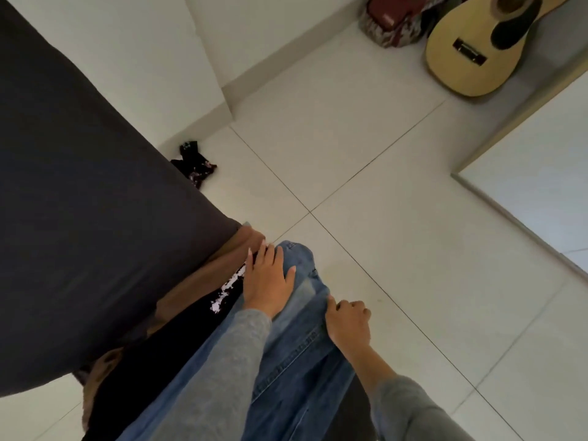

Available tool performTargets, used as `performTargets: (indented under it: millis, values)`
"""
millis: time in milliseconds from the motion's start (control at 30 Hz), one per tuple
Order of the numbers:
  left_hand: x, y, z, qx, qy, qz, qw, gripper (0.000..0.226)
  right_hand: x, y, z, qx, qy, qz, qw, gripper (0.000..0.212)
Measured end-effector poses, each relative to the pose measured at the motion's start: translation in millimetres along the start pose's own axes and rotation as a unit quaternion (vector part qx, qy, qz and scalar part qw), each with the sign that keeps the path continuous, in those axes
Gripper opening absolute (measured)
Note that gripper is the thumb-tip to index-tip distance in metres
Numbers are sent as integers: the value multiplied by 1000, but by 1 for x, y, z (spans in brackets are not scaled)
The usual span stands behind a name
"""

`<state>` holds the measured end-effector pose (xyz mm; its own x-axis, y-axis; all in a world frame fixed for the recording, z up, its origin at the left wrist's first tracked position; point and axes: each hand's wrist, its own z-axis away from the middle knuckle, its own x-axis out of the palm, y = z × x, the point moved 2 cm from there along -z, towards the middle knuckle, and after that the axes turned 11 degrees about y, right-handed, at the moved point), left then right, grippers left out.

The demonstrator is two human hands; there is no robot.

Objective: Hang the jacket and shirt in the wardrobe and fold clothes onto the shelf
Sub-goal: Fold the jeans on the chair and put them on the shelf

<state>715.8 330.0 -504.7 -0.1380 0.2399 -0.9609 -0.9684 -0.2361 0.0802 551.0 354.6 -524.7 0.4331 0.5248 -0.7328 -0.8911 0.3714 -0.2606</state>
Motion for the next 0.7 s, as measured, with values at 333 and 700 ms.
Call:
performTargets:
  millis: [333, 700]
  values:
    - [27, 13, -57, -15, -5, -72, 997, 36, 25, 8, -54, 207, -264, -261, 905, 49]
    - [-3, 8, -35, -112, 146, 271, 945, 26, -15, 10, -45, 192, 7, -408, 892, 23]
